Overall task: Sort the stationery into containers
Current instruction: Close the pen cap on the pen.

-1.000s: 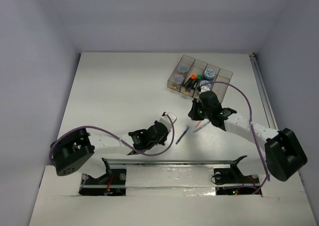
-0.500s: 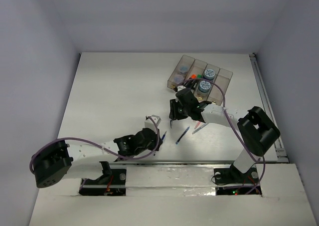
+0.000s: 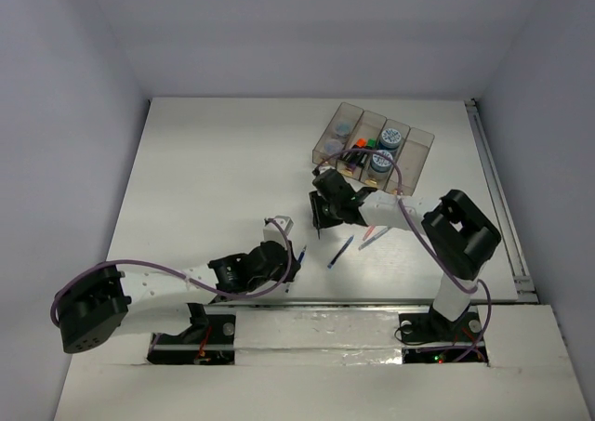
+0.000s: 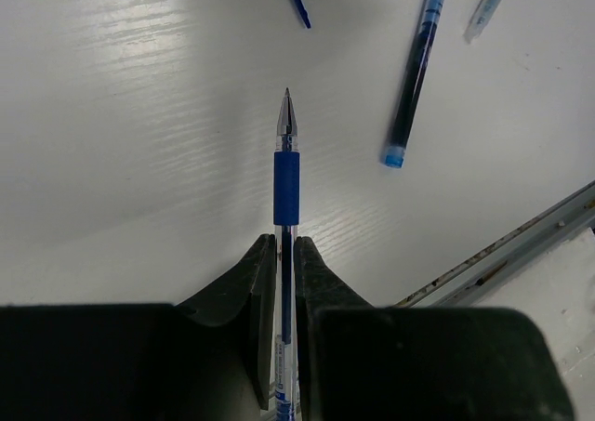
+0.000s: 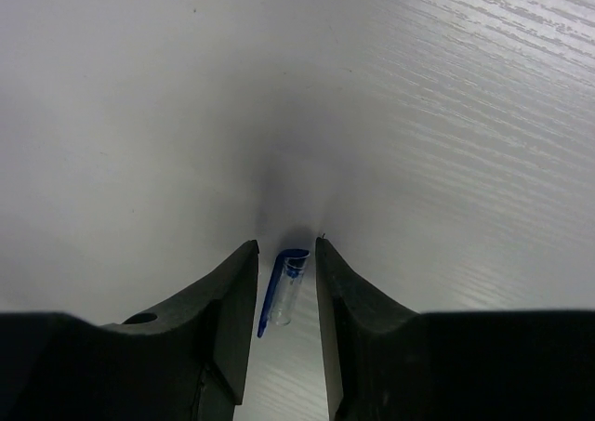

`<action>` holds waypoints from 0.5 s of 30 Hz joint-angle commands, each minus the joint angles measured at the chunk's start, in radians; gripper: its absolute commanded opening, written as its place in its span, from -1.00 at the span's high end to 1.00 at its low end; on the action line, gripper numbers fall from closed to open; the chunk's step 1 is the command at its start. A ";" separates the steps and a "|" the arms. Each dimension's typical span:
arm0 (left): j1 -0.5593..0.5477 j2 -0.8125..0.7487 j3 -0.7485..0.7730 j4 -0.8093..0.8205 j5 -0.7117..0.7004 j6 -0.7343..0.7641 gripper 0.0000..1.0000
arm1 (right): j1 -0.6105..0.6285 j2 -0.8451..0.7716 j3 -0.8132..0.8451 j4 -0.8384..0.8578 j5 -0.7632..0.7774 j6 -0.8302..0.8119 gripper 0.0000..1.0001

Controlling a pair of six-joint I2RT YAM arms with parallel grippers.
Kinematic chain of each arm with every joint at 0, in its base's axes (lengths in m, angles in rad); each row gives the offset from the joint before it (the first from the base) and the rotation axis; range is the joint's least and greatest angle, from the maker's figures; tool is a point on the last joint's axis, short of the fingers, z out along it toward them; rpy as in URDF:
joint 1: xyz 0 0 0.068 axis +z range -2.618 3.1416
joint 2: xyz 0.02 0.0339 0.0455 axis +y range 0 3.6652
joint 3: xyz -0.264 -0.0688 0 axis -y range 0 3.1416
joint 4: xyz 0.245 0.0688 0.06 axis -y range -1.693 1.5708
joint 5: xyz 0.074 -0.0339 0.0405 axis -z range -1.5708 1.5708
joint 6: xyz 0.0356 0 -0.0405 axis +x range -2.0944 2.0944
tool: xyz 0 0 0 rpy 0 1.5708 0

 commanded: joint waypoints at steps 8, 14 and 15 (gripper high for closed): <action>-0.003 -0.029 -0.016 0.032 -0.007 0.004 1.00 | 0.028 0.027 0.058 -0.091 0.091 -0.001 0.30; -0.003 -0.041 -0.011 0.023 -0.008 0.012 1.00 | 0.056 0.047 0.087 -0.144 0.137 -0.007 0.31; -0.003 -0.042 -0.014 0.026 -0.008 0.012 1.00 | 0.056 0.051 0.091 -0.155 0.147 -0.009 0.31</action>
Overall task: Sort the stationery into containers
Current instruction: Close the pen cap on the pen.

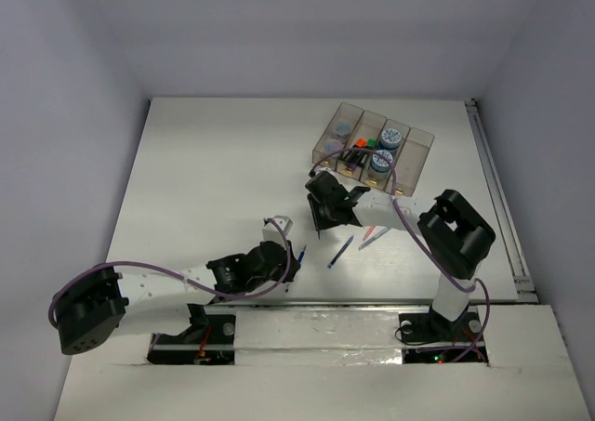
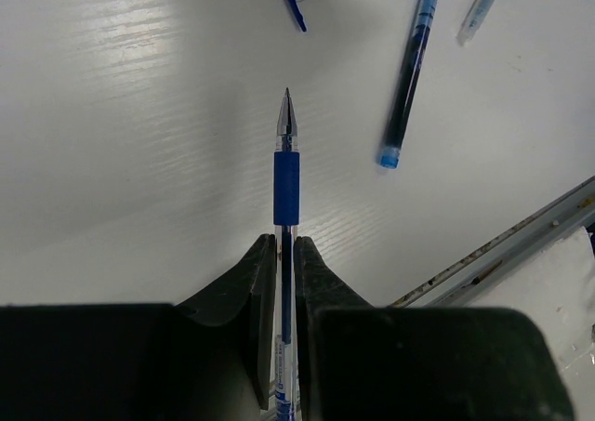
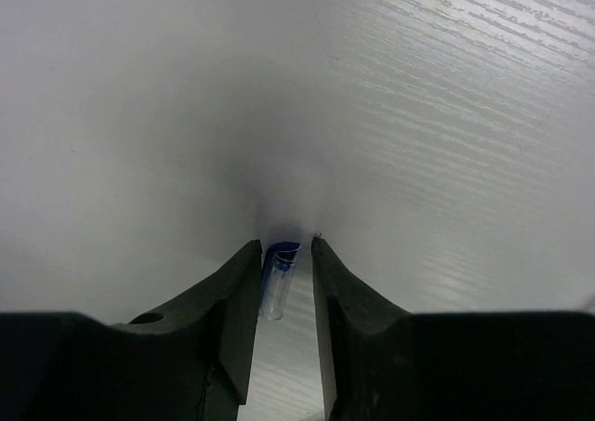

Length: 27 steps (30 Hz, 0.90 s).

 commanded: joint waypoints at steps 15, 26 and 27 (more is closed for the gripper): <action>-0.003 -0.036 -0.028 0.047 -0.010 0.002 1.00 | 0.038 0.017 0.043 -0.073 0.100 0.029 1.00; -0.003 -0.057 -0.002 0.099 -0.058 0.016 1.00 | 0.038 -0.244 -0.115 0.264 0.235 0.314 1.00; -0.003 -0.054 0.002 0.107 -0.078 0.025 1.00 | 0.038 -0.257 -0.133 0.281 0.244 0.359 1.00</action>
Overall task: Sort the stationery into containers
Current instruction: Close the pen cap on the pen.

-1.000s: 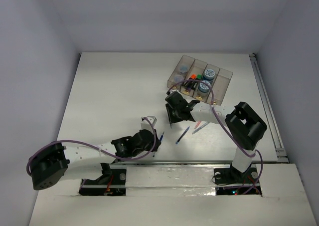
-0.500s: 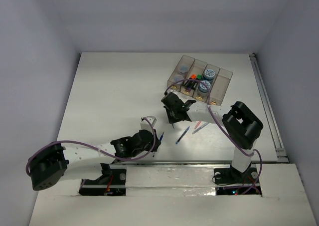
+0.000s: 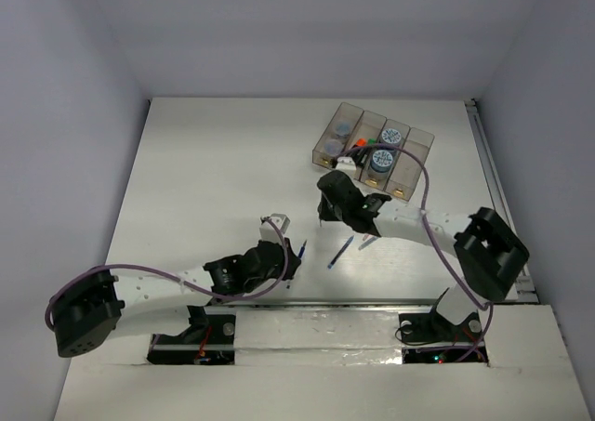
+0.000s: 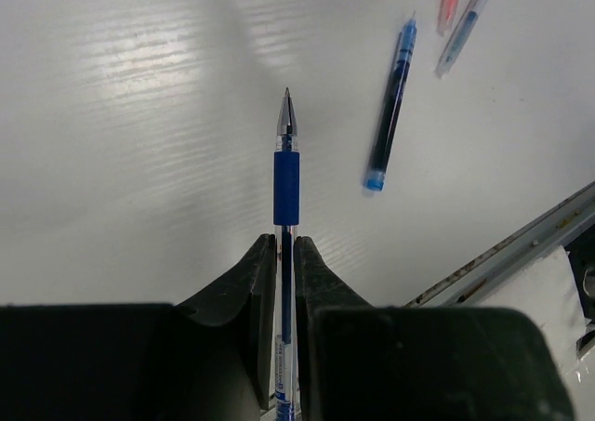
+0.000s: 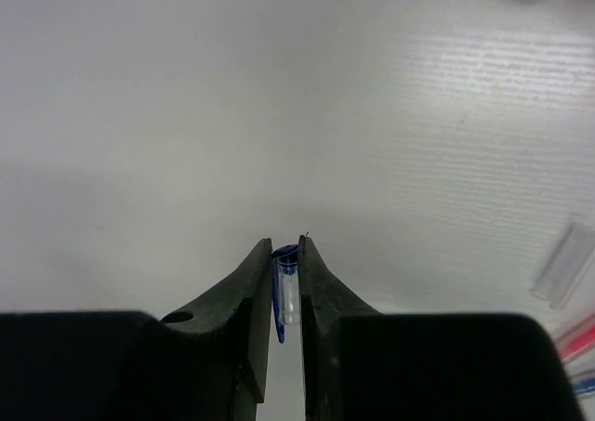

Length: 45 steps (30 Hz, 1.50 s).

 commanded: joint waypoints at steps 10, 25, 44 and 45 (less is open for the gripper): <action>0.073 0.021 0.096 0.202 -0.068 0.098 1.00 | 0.020 -0.169 -0.153 0.385 0.158 0.369 1.00; 0.073 0.097 0.145 0.244 -0.055 0.121 1.00 | 0.029 -0.185 -0.191 0.430 0.140 0.386 1.00; 0.082 0.066 0.144 0.207 -0.079 0.132 1.00 | 0.029 -0.223 -0.203 0.425 0.128 0.371 1.00; 0.082 0.063 0.144 0.207 -0.079 0.135 1.00 | 0.029 -0.225 -0.203 0.425 0.125 0.371 1.00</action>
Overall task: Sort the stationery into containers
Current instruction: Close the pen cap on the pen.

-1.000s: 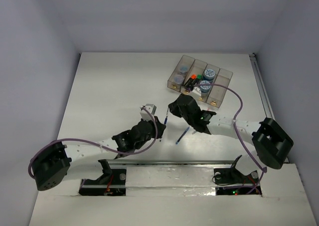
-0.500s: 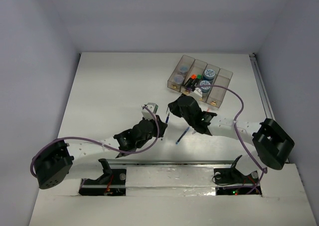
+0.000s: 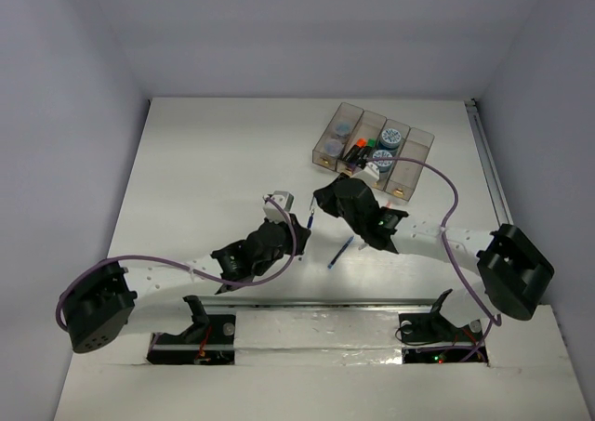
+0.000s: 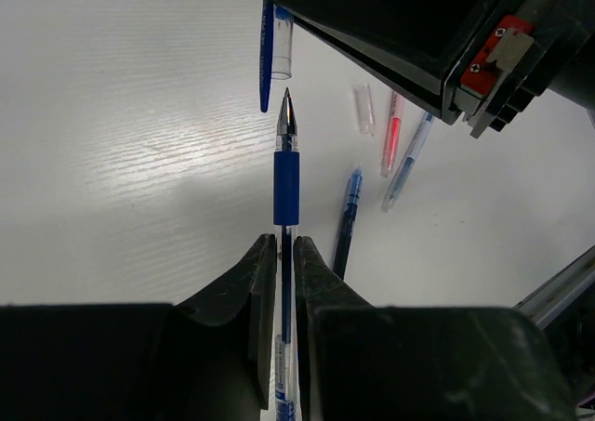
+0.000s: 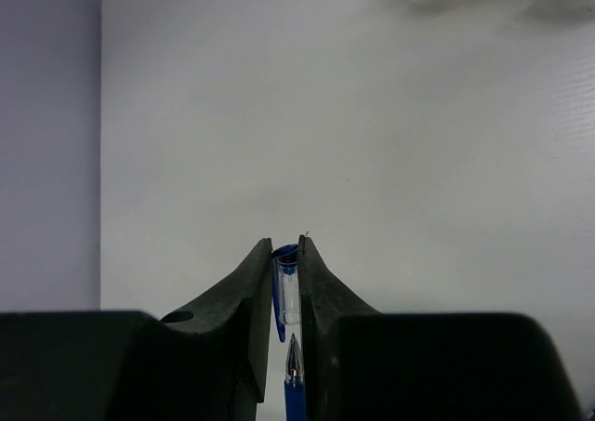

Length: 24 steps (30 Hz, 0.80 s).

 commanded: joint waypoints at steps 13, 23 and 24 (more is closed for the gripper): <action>0.015 -0.051 0.022 0.003 -0.020 0.019 1.00 | 0.019 -0.020 0.005 0.051 -0.004 -0.016 1.00; 0.015 -0.045 0.016 0.004 -0.009 0.019 1.00 | 0.019 -0.038 0.007 0.045 0.010 -0.024 1.00; 0.015 -0.048 0.016 0.006 -0.010 0.019 1.00 | 0.019 -0.040 0.007 0.045 0.013 -0.024 1.00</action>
